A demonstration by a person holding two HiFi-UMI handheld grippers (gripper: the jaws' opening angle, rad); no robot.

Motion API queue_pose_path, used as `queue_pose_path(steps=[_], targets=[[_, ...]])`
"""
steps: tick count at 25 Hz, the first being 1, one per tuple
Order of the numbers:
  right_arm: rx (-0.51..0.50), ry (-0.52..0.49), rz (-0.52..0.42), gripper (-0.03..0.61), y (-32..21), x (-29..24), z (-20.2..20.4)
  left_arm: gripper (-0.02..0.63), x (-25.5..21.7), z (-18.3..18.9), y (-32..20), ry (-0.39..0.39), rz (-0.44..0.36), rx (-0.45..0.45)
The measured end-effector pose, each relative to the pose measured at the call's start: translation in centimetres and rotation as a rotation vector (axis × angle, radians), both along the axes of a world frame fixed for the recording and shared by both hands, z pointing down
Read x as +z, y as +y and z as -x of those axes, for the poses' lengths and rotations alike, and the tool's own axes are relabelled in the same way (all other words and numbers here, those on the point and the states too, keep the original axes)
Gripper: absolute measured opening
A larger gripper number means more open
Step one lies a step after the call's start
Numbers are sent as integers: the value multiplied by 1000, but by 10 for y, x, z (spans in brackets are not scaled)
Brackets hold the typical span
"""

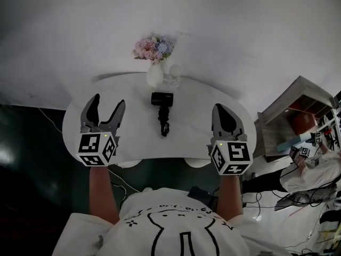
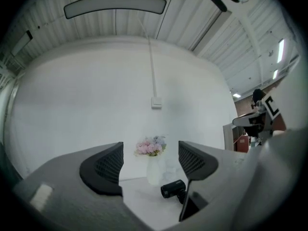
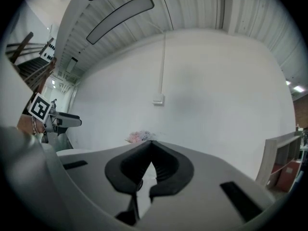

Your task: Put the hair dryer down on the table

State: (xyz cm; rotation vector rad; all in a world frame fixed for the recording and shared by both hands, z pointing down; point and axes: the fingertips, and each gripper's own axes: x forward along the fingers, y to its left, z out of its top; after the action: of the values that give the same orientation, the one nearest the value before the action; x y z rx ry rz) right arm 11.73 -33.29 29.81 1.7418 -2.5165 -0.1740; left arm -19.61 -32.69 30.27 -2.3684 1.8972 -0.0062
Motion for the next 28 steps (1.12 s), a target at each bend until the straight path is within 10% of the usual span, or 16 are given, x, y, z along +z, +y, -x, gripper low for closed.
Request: queue_pose_path(steps=[7,10,28], targets=[[-14,11,-78,0,-1,-26,15,341,-41,-19,9,-83,-140,141],[-15,35,-103,0,2,-32,19,31,-53,-13,10,-110,-177,77],[-14,35,-157,0,6,-51,22,18,-64,-20,7,-136,-187,92]])
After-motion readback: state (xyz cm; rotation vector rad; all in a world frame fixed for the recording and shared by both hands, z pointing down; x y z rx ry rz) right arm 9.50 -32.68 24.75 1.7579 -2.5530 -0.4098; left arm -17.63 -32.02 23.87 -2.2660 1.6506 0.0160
